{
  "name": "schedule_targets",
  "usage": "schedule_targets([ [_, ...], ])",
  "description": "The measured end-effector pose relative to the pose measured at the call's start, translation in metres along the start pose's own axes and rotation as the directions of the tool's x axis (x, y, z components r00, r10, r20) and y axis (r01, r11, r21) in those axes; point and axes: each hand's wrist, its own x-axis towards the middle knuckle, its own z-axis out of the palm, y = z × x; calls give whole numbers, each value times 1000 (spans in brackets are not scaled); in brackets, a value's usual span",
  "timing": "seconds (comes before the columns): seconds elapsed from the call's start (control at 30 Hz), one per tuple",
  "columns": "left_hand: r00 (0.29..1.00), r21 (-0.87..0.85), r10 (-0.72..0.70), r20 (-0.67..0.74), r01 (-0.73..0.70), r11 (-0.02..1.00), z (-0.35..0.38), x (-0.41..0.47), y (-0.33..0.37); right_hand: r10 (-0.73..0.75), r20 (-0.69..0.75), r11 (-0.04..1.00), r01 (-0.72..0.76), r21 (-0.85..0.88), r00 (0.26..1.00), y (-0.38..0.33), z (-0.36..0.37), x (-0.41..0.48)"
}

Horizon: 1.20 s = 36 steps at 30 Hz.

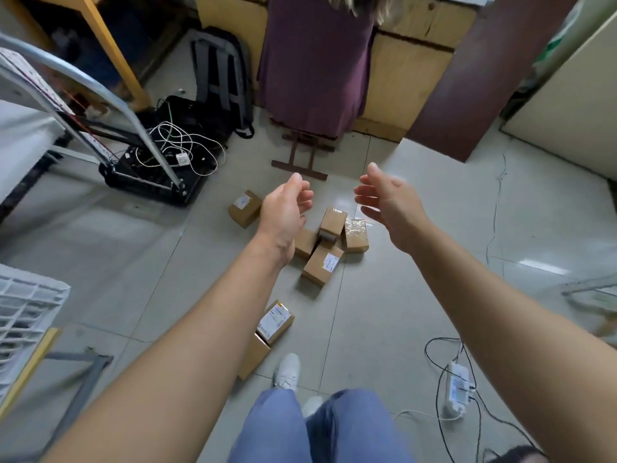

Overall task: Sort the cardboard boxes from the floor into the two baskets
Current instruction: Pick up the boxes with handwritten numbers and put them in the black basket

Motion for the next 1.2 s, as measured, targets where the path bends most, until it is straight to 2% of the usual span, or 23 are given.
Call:
schedule_targets([
  [0.13, 995, -72, -86, -48, 82, 994, 11, 37, -16, 37, 39, 999, -35, -40, 999, 17, -1, 45],
  [0.3, 972, -164, -174, -160, 147, 975, 21, 96, -52, 86, 158, 976, -51, -212, 984, 54, 4, 122],
  [0.47, 917, -255, -277, -286, 205, 945, 36, 165, -123, 108, 258, 919, 2, -393, 960, 108, 1, 209],
  [0.7, 819, -338, -435, -376, 315, 887, 65, 251, -247, 202, 320, 880, -28, -474, 925, 225, -16, 307],
  [0.9, 732, -286, -527, -432, 443, 849, 61, 323, -368, 259, 313, 808, -27, -589, 914, 346, -15, 372],
  [1.13, 657, -142, -535, -532, 553, 821, 57, 395, -483, 313, 339, 719, 12, -695, 887, 460, 4, 430],
  [1.2, 628, -153, -555, -545, 577, 802, 60, 406, -508, 320, 335, 708, 11, -706, 886, 491, 11, 443],
])
